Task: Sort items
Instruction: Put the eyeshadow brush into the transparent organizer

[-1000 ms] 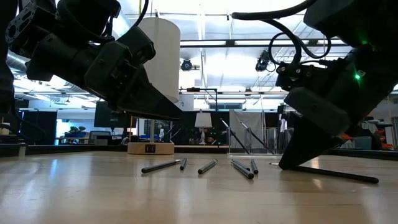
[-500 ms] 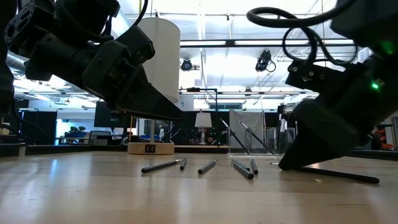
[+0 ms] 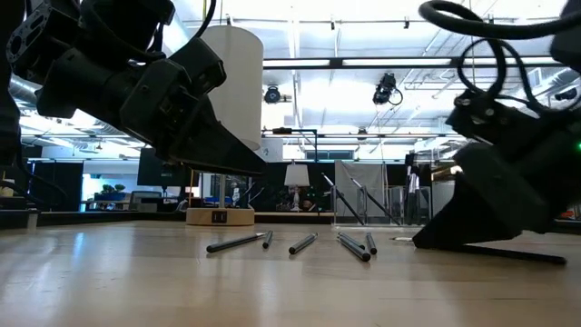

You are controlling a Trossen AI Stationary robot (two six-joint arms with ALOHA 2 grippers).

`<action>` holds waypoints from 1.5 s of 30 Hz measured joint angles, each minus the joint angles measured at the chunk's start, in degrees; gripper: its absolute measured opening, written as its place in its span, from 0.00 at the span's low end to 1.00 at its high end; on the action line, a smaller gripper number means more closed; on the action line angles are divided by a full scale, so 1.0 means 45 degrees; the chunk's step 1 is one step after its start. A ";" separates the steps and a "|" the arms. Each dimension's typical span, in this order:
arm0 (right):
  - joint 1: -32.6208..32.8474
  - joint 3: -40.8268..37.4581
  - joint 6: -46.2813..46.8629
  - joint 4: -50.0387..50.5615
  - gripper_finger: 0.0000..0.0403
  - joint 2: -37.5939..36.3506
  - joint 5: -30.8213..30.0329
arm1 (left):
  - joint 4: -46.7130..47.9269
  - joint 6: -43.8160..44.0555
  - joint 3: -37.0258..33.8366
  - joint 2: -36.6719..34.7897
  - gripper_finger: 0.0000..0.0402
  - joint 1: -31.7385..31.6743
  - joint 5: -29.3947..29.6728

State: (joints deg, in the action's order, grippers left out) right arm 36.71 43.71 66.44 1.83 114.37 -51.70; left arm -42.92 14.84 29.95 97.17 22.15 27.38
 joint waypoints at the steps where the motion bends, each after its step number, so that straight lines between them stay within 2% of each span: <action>1: 0.0009 -0.0086 -0.0151 -0.0148 0.19 0.0000 -0.0070 | 0.0000 -0.0001 0.0000 0.0000 0.45 0.0000 -0.0003; 9: 0.0005 -0.0122 -0.1069 0.0137 0.03 -0.0005 -0.0150 | 0.0000 0.0001 0.0000 0.0000 0.45 0.0000 0.0000; 16: 0.0069 -0.0179 -0.1521 -0.0234 0.02 -0.0055 -0.0147 | 0.0000 0.0003 0.0000 0.0000 0.45 0.0000 0.0000; 21: 0.0208 -0.0290 -0.1815 -0.0229 0.02 -0.0838 0.0266 | -0.0001 0.0002 0.0000 0.0000 0.45 0.0000 0.0000; 28: 0.0295 -0.0331 -0.3356 -0.0699 0.02 -0.2181 0.1630 | -0.0178 -0.0433 0.0000 0.0000 0.45 0.0046 0.0000; 30: 0.0305 -0.0331 -0.4161 -0.1538 0.02 -0.2364 0.1542 | -0.0508 -0.0898 -0.0005 0.0000 0.45 0.0144 -0.0021; 35: 0.0200 -0.0305 -0.7587 -0.5600 0.02 -0.2414 0.1427 | -0.1829 -0.2700 0.0000 0.0000 0.45 0.0560 -0.0191; 38: 0.0096 -0.0297 -0.9831 -0.8076 0.02 -0.2424 0.1757 | -0.2689 -0.3849 0.0000 0.0000 0.45 0.0757 -0.0999; 41: -0.0084 -0.0286 -1.1978 -1.0697 0.02 -0.2438 0.2590 | -0.3382 -0.4586 0.0005 0.0000 0.45 0.0935 -0.1518; 45: -0.0351 -0.0275 -1.3918 -1.3322 0.02 -0.2443 0.4161 | -0.3517 -0.5354 0.0096 0.0000 0.45 0.1100 -0.1312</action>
State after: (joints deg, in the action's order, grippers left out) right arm 35.13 42.47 3.80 -58.12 103.37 -32.98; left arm -58.74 -9.26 30.39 97.17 27.10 21.47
